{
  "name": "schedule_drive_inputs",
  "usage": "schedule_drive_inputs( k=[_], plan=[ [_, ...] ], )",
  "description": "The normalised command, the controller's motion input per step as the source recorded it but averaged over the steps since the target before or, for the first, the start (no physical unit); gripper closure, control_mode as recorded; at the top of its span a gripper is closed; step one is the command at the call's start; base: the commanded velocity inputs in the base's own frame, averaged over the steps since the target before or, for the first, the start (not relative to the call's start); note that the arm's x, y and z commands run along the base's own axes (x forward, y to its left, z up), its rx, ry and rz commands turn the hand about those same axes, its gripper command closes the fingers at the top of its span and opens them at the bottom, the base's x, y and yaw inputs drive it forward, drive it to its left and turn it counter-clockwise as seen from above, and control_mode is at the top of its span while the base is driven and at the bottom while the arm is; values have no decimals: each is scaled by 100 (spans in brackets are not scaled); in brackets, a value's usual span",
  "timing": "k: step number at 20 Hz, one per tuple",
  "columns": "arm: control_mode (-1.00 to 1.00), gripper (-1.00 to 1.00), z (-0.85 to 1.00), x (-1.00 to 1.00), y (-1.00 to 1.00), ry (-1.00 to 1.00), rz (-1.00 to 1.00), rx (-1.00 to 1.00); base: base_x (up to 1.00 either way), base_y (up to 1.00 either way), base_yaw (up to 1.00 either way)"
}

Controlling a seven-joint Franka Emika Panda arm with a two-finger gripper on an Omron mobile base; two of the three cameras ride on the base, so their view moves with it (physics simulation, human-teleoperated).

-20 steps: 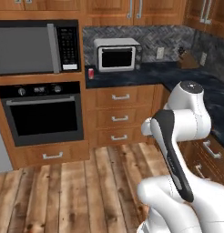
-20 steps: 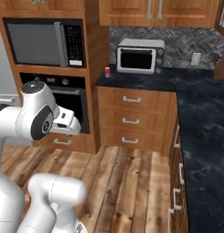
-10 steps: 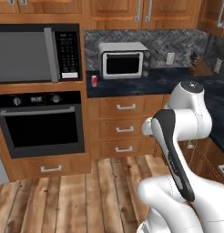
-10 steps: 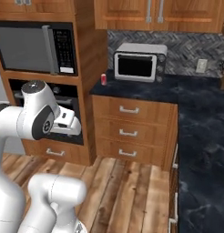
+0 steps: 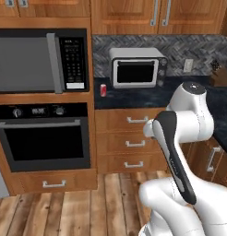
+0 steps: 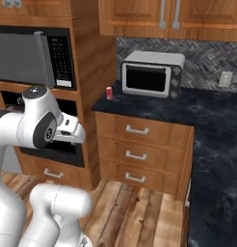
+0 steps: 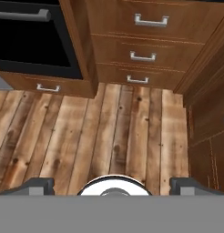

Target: Four empty soda cans are scattered around the kitchen. Gather all the cans and cluster them next to the stove for recycling.

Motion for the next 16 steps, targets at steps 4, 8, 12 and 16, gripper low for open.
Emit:
schedule_drive_inputs(
  k=[4,8,12,16],
  plan=[
    [100,-100,0,0,0,0,0,0,58,-44,14],
    [100,-100,0,0,0,0,0,0,56,-42,14],
    [100,-100,0,0,0,0,0,0,49,-38,16],
    [100,-100,0,0,0,0,0,0,50,-39,16]
  ],
)
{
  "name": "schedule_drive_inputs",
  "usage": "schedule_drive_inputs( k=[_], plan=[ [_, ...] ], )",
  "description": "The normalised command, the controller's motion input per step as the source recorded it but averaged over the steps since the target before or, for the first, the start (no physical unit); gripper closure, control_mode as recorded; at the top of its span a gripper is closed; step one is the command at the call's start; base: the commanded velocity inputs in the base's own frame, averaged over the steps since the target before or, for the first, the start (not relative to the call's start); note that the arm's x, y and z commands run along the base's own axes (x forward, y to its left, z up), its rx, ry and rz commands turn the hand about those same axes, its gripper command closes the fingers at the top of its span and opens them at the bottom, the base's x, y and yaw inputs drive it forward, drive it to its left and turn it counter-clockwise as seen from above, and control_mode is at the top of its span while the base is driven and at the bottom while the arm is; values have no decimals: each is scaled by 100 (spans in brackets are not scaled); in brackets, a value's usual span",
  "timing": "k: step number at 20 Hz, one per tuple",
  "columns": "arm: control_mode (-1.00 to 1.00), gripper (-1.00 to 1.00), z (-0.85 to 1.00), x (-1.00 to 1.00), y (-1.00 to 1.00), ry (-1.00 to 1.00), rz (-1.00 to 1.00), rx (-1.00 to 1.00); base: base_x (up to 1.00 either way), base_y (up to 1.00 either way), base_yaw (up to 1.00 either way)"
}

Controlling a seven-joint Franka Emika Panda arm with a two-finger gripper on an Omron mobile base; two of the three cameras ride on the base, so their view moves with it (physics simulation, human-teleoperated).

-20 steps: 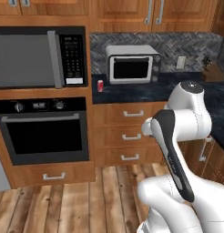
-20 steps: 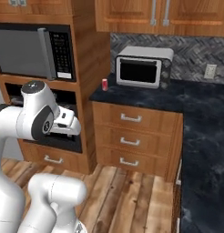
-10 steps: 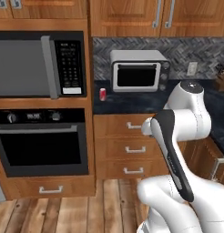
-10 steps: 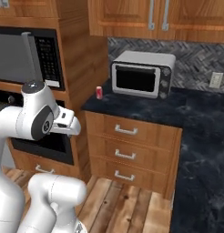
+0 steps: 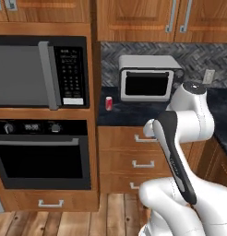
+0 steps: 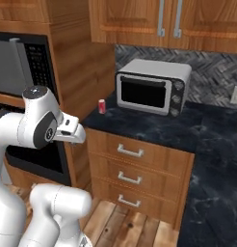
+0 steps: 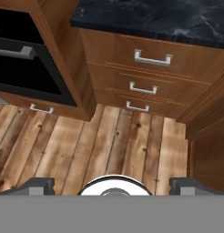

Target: Four empty soda cans are scattered around the kitchen. Gather all the cans and cluster them next to the stove for recycling.

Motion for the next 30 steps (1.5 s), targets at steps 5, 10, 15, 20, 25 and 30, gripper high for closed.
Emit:
schedule_drive_inputs(
  k=[5,10,15,20,25,30],
  plan=[
    [100,-100,0,0,0,0,0,0,45,-41,16],
    [100,-100,0,0,0,0,0,0,39,-41,15],
    [100,-100,0,0,0,0,0,0,28,-40,13],
    [100,-100,0,0,0,0,0,0,37,-42,12],
    [100,-100,0,0,0,0,0,0,46,-39,9],
    [100,-100,0,0,0,0,0,0,37,-40,8]
  ],
)
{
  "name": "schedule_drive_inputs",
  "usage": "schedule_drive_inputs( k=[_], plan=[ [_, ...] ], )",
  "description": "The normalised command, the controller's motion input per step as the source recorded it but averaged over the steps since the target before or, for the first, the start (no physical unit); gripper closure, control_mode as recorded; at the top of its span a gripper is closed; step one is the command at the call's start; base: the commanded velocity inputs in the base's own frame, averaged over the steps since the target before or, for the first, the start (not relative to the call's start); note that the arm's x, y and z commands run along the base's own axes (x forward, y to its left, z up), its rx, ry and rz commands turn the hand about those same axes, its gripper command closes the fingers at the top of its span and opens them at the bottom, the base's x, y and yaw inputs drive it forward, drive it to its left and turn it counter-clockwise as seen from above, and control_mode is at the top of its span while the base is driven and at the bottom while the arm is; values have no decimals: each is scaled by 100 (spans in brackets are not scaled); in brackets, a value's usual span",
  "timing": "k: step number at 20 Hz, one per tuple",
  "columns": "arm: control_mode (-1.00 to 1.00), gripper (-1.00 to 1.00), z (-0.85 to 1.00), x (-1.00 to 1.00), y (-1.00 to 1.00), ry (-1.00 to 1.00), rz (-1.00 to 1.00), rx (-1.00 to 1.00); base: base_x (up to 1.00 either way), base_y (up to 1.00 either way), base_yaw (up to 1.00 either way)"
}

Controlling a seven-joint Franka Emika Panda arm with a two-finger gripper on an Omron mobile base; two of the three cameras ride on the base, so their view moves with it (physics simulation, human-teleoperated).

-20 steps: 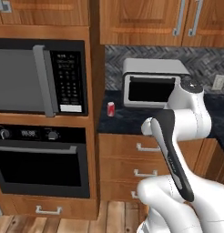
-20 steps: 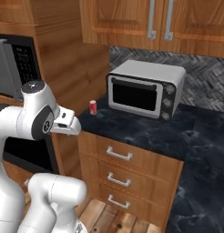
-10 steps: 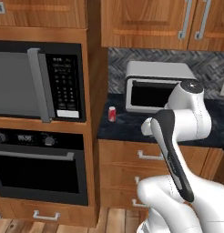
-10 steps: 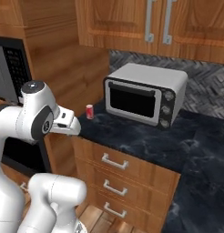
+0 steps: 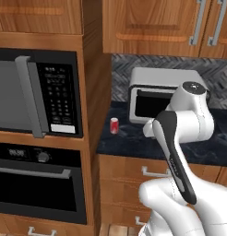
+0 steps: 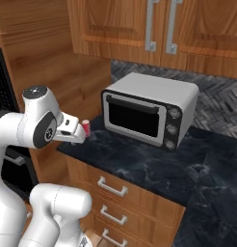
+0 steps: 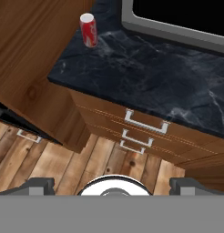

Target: Four empty soda cans are scattered around the kitchen. Gather all the cans and cluster them next to the stove for recycling.

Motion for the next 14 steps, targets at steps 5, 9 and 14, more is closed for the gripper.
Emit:
schedule_drive_inputs(
  k=[5,9,14],
  plan=[
    [100,-100,0,0,0,0,0,0,25,-36,9],
    [100,-100,0,0,0,0,0,0,11,-11,3],
    [-100,-100,-1,0,0,1,0,0,1,-1,0]
  ],
)
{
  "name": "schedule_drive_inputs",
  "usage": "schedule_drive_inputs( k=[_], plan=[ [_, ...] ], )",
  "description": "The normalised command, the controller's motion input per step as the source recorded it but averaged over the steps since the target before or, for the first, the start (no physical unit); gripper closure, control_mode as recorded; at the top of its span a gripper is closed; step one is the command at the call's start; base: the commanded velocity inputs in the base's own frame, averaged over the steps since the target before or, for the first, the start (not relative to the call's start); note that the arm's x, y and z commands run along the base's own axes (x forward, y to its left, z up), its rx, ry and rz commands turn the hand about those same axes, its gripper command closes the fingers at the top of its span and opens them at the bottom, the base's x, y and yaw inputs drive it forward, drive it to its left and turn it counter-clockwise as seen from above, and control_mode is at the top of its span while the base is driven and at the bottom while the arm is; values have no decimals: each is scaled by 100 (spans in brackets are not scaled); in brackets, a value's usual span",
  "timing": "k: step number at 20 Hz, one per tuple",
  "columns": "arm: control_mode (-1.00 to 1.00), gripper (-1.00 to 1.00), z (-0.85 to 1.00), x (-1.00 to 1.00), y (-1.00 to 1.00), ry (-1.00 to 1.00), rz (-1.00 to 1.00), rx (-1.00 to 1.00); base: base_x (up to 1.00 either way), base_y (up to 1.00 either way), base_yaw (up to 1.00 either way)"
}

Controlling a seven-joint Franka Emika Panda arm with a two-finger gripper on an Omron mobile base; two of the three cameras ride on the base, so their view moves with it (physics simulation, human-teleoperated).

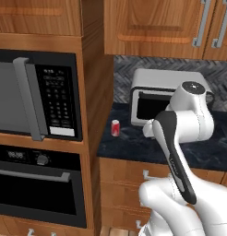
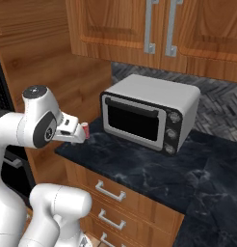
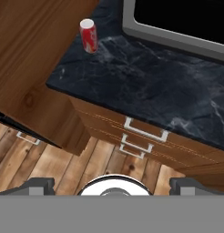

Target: Four empty soda cans are scattered around the kitchen. Gather all the cans and cluster them next to the stove for recycling.

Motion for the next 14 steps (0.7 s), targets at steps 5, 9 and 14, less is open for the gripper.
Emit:
schedule_drive_inputs(
  k=[5,9,14],
  plan=[
    [-100,-100,-10,14,-1,0,5,0,0,0,0],
    [-100,-100,-13,36,0,0,15,0,0,0,0],
    [-100,-100,-6,32,0,0,11,0,0,0,0]
  ],
)
